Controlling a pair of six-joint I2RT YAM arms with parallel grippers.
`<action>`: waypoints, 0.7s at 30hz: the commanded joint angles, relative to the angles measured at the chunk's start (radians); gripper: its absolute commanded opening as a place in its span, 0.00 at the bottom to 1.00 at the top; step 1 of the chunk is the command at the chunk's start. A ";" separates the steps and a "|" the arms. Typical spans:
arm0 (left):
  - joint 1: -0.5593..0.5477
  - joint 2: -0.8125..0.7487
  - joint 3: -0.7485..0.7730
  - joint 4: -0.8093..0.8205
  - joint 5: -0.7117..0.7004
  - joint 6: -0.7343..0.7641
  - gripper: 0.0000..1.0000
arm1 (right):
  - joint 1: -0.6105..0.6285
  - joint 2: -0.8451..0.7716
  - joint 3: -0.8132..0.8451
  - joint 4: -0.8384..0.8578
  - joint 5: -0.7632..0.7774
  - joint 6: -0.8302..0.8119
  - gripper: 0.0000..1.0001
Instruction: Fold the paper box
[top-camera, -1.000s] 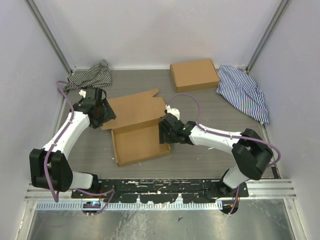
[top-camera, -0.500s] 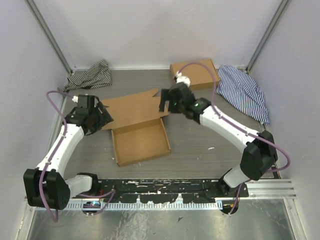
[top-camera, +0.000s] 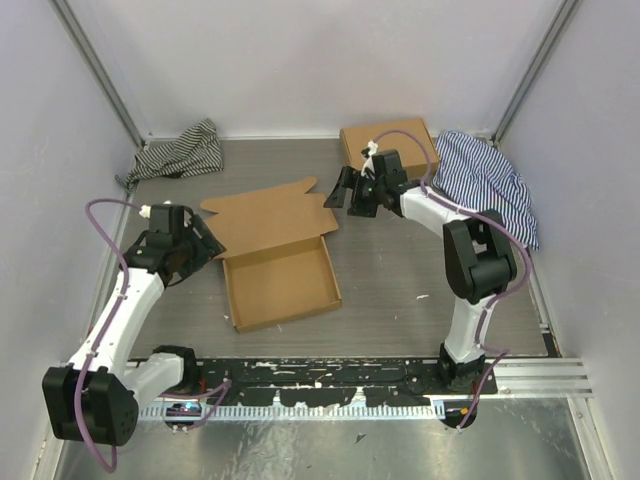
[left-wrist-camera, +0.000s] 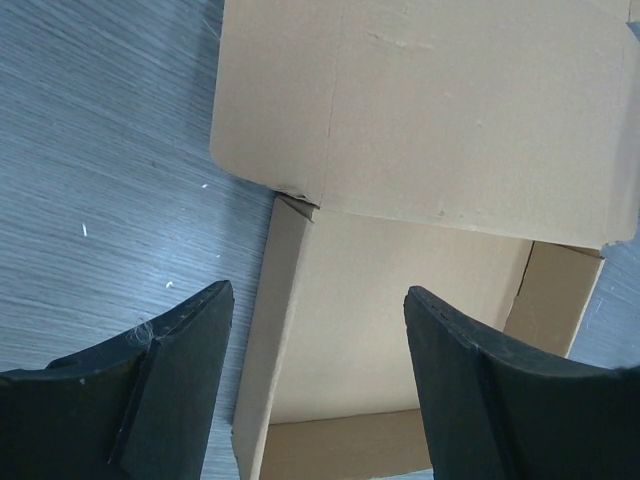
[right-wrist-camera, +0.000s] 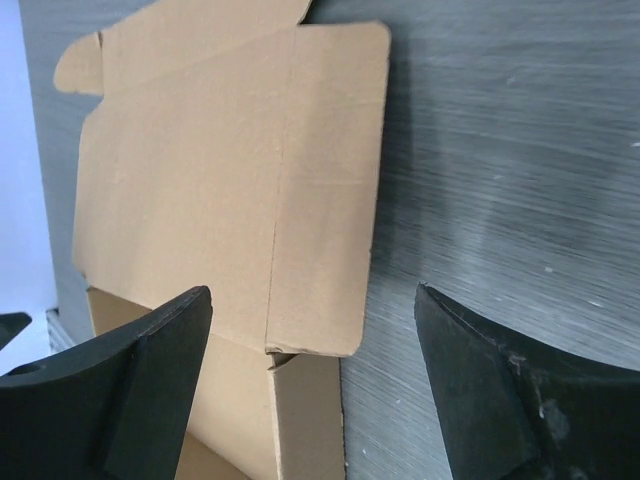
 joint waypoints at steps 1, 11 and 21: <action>0.005 -0.032 -0.028 0.017 0.017 -0.008 0.76 | 0.007 0.036 0.025 0.129 -0.162 0.016 0.86; 0.006 -0.058 -0.058 0.011 0.023 -0.011 0.76 | 0.007 0.139 0.056 0.164 -0.229 0.026 0.83; 0.004 -0.072 -0.071 0.005 0.024 -0.011 0.76 | 0.007 0.205 0.080 0.215 -0.318 0.047 0.72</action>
